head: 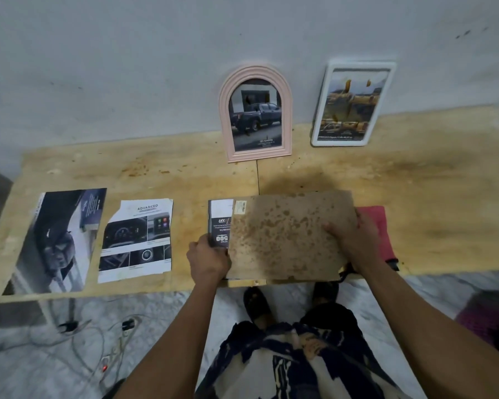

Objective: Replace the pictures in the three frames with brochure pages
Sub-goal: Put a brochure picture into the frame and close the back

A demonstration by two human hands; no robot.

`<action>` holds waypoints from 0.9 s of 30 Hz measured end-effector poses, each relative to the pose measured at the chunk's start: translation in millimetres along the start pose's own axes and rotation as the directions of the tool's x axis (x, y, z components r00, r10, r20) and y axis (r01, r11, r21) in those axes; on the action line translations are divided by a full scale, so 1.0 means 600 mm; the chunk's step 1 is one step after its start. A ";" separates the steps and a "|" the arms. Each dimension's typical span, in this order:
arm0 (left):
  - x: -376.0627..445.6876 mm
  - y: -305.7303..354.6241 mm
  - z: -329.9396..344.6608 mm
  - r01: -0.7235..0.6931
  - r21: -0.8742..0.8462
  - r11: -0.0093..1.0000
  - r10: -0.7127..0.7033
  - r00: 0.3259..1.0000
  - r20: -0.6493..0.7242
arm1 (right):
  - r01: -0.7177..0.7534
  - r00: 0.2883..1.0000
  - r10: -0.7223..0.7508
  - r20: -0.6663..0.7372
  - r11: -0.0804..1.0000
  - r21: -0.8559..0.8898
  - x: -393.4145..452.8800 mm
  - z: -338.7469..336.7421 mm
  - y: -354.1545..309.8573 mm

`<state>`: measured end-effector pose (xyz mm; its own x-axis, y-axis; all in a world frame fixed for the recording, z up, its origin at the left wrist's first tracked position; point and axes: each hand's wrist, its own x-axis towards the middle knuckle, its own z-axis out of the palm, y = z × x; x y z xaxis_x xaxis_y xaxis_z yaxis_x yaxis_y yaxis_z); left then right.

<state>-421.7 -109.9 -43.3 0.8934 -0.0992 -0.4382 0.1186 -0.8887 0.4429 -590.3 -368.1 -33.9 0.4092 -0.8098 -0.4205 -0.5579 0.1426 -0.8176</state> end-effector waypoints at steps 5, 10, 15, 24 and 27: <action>0.007 -0.007 0.003 0.002 0.037 0.999 -0.002 1.000 0.006 | 0.048 0.999 -0.049 -0.017 0.996 -0.077 0.010 -0.022 0.008; 0.010 -0.011 0.011 0.002 0.031 1.000 -0.002 1.000 -0.010 | 0.053 0.998 -0.055 -0.027 0.998 -0.044 0.009 -0.040 0.004; 0.015 -0.014 0.012 0.006 0.032 0.999 -0.005 1.000 -0.019 | 0.052 0.999 -0.053 -0.012 0.997 -0.050 0.022 -0.021 0.018; 0.012 -0.012 0.012 0.028 -0.044 0.999 -0.029 0.999 -0.027 | 0.021 1.000 -0.021 -0.001 0.998 -0.055 0.035 0.019 0.007; 0.011 -0.010 0.011 0.054 -0.043 0.998 -0.056 0.998 -0.025 | 0.031 1.000 -0.032 -0.002 0.991 -0.132 0.032 0.028 -0.003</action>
<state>-419.2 -108.0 -54.1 0.8961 -0.0383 -0.4423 0.1854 -0.8729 0.4513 -569.0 -374.3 -47.1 0.4252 -0.8150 -0.3938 -0.6355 0.0409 -0.7710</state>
